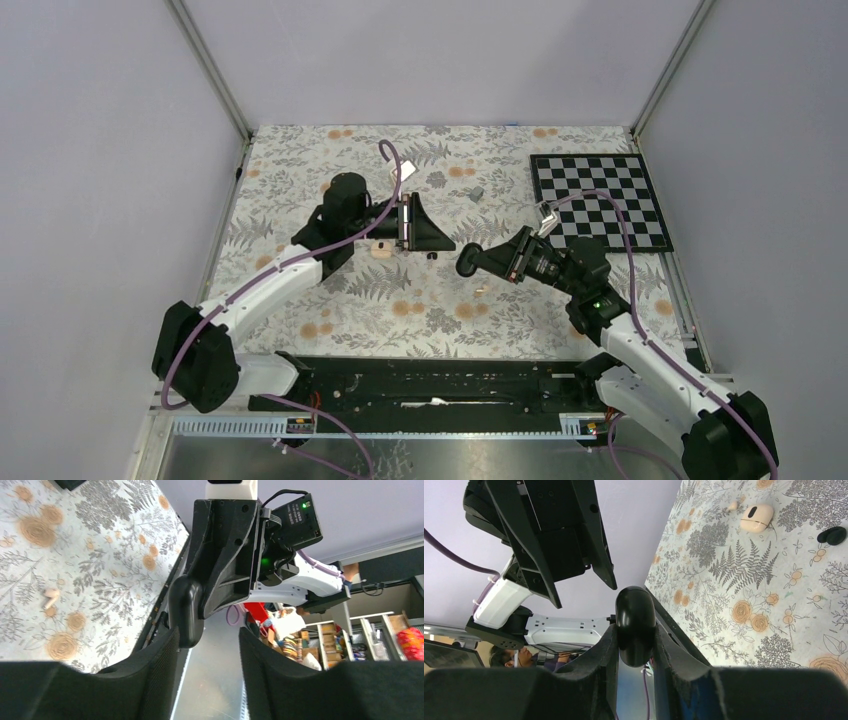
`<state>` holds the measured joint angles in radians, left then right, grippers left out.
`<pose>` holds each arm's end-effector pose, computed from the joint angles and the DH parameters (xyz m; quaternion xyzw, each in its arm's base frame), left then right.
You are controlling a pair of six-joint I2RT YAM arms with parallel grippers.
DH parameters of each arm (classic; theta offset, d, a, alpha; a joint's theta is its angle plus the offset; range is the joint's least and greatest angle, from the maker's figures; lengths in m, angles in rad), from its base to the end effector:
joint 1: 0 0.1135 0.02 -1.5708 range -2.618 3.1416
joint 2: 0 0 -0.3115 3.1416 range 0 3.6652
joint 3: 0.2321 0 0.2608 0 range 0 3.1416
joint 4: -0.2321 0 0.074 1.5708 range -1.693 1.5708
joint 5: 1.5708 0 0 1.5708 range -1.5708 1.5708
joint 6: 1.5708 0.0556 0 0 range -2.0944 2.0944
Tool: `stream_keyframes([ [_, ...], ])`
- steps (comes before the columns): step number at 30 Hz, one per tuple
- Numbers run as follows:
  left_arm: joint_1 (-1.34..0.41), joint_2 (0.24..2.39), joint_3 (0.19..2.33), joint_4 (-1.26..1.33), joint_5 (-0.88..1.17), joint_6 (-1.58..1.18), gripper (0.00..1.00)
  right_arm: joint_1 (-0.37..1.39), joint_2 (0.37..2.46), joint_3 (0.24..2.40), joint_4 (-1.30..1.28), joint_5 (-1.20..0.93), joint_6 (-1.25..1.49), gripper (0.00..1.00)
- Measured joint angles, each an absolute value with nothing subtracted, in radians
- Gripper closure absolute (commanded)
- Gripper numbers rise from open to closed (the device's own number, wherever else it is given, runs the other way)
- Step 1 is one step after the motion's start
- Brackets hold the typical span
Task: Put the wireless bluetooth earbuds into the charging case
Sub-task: Open the charging case.
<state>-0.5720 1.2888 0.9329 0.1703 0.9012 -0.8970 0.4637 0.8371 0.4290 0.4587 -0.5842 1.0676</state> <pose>0.2276 -0.1984 0.3605 0.1623 0.7286 -0.6340 0.2020 0.1548 0.1117 0.3053 -0.0030 0.6920 0.6240 0.3629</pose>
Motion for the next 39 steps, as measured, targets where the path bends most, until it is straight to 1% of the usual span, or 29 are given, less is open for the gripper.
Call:
stream_keyframes([
  [3,-0.572,1.289,0.949,0.127,0.884,-0.868,0.35,0.464,0.84,0.429,0.453,-0.586,1.059,1.0],
  [7,-0.572,1.291,0.987,0.049,0.86,-0.818,0.33,0.464,0.842,0.429,0.456,-0.597,1.05,1.0],
  [10,-0.573,1.293,0.989,0.034,0.859,-0.805,0.26,0.464,0.847,0.43,0.463,-0.611,1.047,1.0],
  [12,-0.578,1.304,0.989,0.035,0.864,-0.805,0.24,0.464,0.853,0.431,0.474,-0.619,1.048,1.0],
  [17,-0.611,1.345,0.987,0.053,0.886,-0.822,0.25,0.464,0.872,0.431,0.542,-0.63,1.057,1.0],
  [22,-0.631,1.359,0.958,0.142,0.933,-0.886,0.27,0.464,0.883,0.431,0.595,-0.635,1.069,1.0],
  [30,-0.632,1.359,0.939,0.236,0.962,-0.955,0.32,0.464,0.889,0.431,0.61,-0.642,1.072,1.0],
  [36,-0.632,1.359,0.917,0.313,0.965,-1.007,0.36,0.464,0.889,0.43,0.616,-0.642,1.074,1.0],
  [39,-0.632,1.359,0.905,0.334,0.965,-1.028,0.4,0.464,0.887,0.43,0.615,-0.642,1.074,1.0],
])
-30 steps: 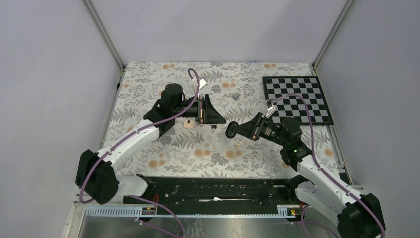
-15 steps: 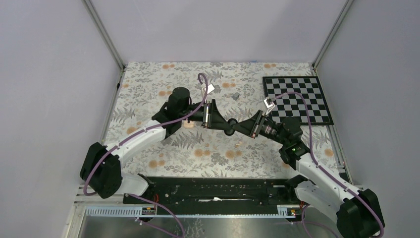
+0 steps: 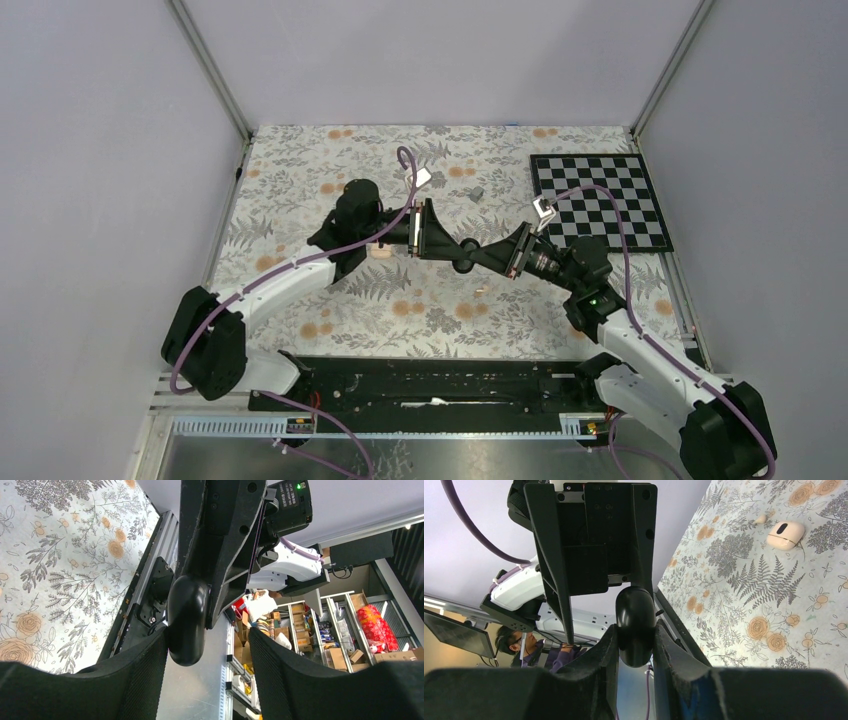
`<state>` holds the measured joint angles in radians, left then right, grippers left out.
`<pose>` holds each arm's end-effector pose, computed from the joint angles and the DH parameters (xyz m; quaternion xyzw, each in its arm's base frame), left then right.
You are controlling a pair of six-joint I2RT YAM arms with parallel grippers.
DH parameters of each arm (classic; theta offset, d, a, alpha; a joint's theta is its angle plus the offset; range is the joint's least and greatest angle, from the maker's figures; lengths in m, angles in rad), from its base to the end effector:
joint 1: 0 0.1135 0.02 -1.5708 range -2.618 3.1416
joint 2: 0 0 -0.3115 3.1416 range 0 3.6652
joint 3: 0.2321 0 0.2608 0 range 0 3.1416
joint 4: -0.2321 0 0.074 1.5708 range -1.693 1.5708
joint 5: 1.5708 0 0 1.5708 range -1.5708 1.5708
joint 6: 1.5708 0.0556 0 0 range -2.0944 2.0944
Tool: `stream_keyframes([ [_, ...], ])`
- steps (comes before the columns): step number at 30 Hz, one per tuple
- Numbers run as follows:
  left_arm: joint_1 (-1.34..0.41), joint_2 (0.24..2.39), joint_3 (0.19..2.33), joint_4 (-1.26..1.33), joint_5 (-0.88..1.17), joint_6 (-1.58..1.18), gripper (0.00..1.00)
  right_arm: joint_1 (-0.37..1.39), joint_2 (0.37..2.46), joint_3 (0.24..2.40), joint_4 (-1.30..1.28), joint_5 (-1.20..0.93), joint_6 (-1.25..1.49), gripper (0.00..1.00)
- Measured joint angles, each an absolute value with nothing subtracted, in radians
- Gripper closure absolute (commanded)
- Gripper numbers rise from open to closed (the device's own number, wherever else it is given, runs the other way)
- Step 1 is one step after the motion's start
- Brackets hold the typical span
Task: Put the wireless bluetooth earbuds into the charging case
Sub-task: Open the charging case.
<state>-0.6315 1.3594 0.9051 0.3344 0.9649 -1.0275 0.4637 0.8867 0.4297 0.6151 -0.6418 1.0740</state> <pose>0.2264 -0.2222 0.3480 0.1714 0.7104 -0.6679 0.1408 0.1590 0.1167 0.3154 -0.0438 0.6596 0.6491 0.3765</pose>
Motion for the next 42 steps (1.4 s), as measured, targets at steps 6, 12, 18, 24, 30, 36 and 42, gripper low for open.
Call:
stream_keyframes([
  [6,-0.632,1.356,0.904,0.339,0.965,-1.036,0.44,0.464,0.87,0.429,0.616,-0.641,1.074,1.0],
  [12,-0.631,1.349,0.904,0.332,0.957,-1.028,0.45,0.464,0.87,0.429,0.615,-0.641,1.074,1.0],
  [18,-0.627,1.344,0.904,0.326,0.953,-1.021,0.45,0.464,0.871,0.429,0.615,-0.639,1.073,1.0],
  [24,-0.622,1.343,0.904,0.326,0.953,-1.021,0.46,0.464,0.871,0.428,0.615,-0.637,1.07,1.0],
  [30,-0.604,1.331,0.901,0.318,0.953,-1.021,0.47,0.464,0.871,0.426,0.612,-0.636,1.066,1.0],
  [36,-0.582,1.291,0.901,0.331,0.958,-1.036,0.46,0.464,0.879,0.417,0.559,-0.617,1.046,1.0],
  [42,-0.582,1.283,0.902,0.366,0.963,-1.064,0.39,0.464,0.886,0.415,0.528,-0.612,1.038,1.0],
])
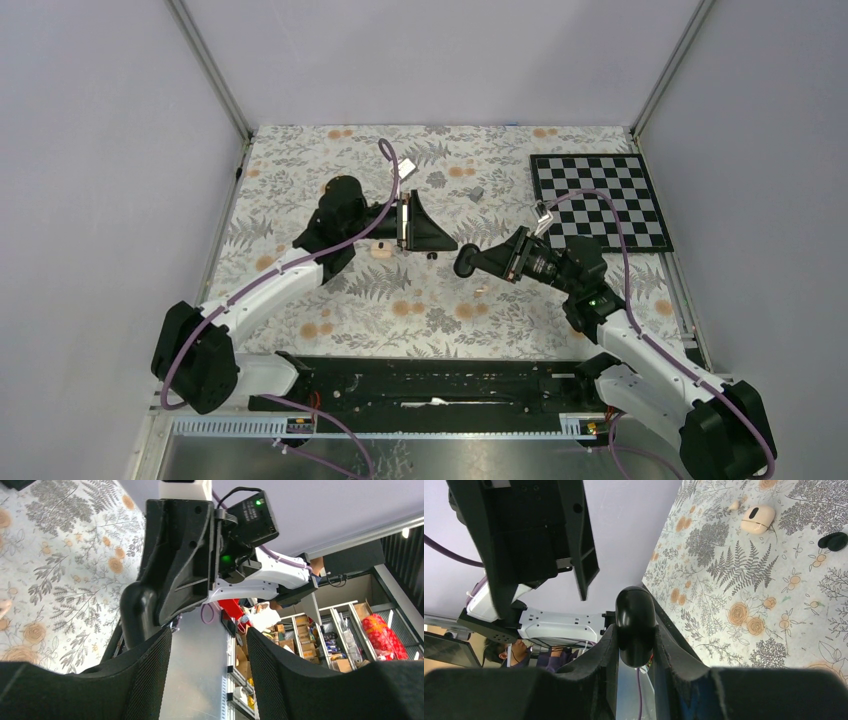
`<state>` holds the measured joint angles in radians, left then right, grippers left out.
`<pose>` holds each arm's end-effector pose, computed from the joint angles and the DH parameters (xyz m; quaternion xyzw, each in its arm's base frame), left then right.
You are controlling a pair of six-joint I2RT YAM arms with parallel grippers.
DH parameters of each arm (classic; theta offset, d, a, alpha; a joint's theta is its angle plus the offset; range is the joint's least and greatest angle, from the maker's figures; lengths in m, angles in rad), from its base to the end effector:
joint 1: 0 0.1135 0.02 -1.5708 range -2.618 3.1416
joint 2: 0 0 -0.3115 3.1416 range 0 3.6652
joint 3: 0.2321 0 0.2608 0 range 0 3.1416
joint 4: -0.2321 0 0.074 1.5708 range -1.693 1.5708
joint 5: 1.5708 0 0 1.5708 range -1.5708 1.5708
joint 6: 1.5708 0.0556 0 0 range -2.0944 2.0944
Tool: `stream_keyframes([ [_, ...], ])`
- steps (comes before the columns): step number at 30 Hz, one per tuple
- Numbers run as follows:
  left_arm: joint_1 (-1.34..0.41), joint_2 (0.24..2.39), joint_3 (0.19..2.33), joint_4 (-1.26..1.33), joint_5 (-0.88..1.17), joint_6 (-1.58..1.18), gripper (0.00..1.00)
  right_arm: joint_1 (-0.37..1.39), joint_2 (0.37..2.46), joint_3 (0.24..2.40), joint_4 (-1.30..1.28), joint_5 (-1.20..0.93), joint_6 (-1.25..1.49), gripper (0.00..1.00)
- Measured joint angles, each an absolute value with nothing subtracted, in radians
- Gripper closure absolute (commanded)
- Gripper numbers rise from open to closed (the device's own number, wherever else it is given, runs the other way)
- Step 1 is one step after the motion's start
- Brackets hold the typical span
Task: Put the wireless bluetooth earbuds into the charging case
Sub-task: Open the charging case.
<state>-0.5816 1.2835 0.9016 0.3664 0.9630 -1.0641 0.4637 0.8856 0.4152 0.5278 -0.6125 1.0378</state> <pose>0.2217 -0.2004 0.3717 0.1646 0.6909 -0.6803 0.1810 0.1607 0.1161 0.3000 -0.0249 0.6899 0.6243 0.3657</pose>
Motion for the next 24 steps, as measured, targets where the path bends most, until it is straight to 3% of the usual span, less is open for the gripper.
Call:
stream_keyframes([
  [6,-0.582,1.288,0.909,0.207,0.902,-0.97,0.27,0.464,0.886,0.415,0.52,-0.613,1.036,1.0],
  [12,-0.591,1.324,0.908,0.182,0.896,-0.954,0.26,0.464,0.886,0.415,0.524,-0.614,1.036,1.0],
  [15,-0.611,1.354,0.908,0.207,0.913,-0.97,0.19,0.464,0.897,0.415,0.542,-0.619,1.04,1.0],
  [21,-0.643,1.401,0.908,0.242,0.94,-0.996,0.21,0.464,0.913,0.415,0.567,-0.622,1.047,1.0],
  [24,-0.649,1.403,0.908,0.251,0.95,-1.005,0.31,0.464,0.913,0.414,0.571,-0.622,1.047,1.0],
])
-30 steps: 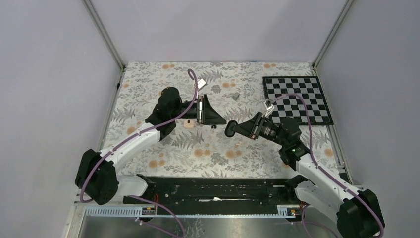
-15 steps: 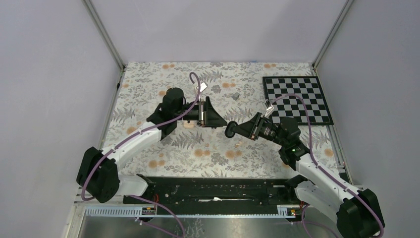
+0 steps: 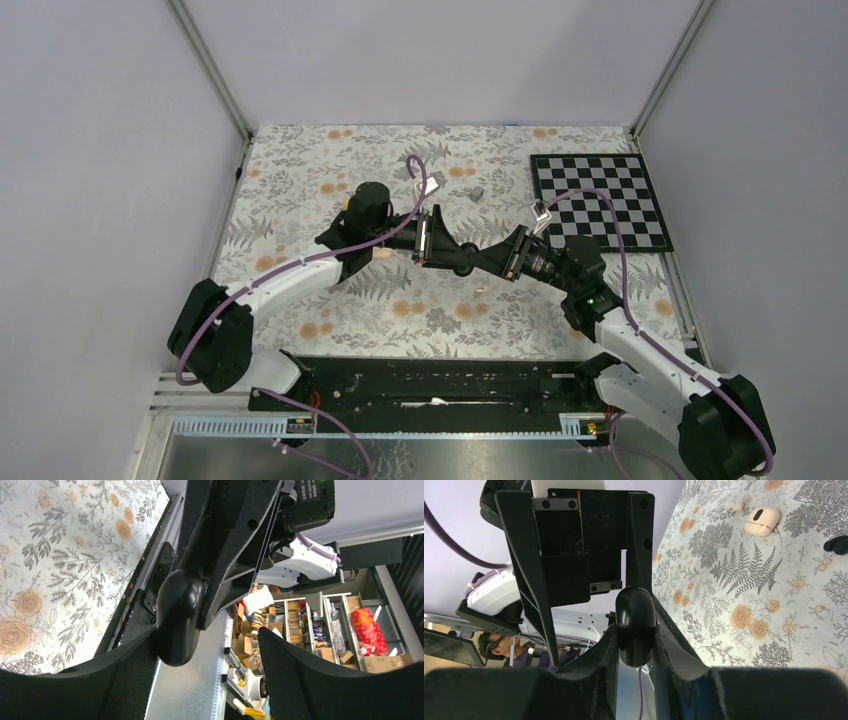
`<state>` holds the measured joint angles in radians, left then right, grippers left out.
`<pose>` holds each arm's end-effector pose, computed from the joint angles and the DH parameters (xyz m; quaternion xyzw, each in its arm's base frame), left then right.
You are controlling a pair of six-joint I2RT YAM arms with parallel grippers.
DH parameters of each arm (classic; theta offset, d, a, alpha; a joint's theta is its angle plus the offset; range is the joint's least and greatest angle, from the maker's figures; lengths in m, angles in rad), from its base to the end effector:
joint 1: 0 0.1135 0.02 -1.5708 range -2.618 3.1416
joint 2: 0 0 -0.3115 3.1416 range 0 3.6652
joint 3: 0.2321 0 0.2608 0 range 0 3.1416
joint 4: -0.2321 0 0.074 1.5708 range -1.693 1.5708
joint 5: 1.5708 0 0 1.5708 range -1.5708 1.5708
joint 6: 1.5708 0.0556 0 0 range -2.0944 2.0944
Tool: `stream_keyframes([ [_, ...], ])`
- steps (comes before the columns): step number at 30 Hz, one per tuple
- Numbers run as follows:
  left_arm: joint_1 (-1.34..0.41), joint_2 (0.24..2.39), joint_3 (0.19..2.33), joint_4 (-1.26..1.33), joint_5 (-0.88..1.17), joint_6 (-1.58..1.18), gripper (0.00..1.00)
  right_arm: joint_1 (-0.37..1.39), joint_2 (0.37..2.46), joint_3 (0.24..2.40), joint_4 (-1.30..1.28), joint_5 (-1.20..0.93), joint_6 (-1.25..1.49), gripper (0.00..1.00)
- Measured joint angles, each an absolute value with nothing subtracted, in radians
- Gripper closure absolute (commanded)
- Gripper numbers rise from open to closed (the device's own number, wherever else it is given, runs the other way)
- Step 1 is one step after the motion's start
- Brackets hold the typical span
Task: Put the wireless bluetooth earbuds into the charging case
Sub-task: Open the charging case.
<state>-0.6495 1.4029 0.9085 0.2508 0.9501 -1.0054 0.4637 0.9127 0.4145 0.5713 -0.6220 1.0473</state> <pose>0.2299 -0.2314 0.3273 0.1533 0.7394 -0.6471 0.1054 0.1644 0.1184 0.3001 -0.0282 0.6852 0.6298 0.3648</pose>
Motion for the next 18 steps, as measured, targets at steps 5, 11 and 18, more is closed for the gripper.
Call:
stream_keyframes([
  [5,-0.649,1.403,0.908,0.279,0.957,-1.029,0.37,0.464,0.91,0.412,0.591,-0.622,1.049,1.0],
  [11,-0.648,1.402,0.907,0.291,0.957,-1.045,0.37,0.464,0.897,0.407,0.596,-0.619,1.049,1.0],
  [18,-0.627,1.377,0.871,0.337,0.953,-1.073,0.37,0.464,0.874,0.393,0.587,-0.617,1.048,1.0],
])
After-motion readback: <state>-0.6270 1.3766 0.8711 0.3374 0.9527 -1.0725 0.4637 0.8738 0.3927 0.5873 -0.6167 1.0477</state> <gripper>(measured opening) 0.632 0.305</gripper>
